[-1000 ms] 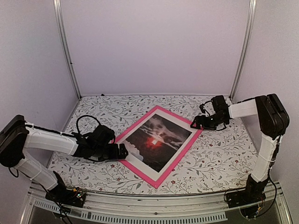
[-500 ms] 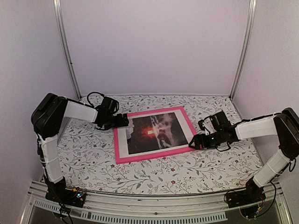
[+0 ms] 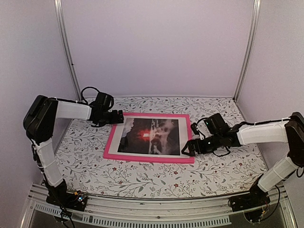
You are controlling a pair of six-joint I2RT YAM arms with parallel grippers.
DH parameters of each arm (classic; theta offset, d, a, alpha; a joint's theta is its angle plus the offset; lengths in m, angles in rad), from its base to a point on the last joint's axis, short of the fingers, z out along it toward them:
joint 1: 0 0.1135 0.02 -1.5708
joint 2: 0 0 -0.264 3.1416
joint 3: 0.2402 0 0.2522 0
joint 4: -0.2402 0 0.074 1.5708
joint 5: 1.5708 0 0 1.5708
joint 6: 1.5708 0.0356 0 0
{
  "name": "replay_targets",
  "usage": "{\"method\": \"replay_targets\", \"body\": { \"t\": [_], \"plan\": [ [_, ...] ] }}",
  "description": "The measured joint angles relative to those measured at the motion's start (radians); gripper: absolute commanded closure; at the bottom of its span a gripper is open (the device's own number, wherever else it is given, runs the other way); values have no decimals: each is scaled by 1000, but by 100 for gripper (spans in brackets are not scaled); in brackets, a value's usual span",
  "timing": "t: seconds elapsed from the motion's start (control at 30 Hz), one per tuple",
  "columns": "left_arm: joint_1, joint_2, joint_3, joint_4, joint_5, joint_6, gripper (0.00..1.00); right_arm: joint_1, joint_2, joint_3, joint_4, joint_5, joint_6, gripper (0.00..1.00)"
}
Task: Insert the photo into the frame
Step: Rotate the photo frame at the center of the board.
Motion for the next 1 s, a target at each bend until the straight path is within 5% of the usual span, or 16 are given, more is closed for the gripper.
{"method": "replay_targets", "body": {
  "t": [0.53,1.0],
  "plan": [
    [-120,-687,-601,-79,58,-117,0,-245,585,784,-109,121,-160,1],
    [-373,-807,-773,-141,69,-391,0,-287,938,1192,-179,57,-222,1]
  ]
}}
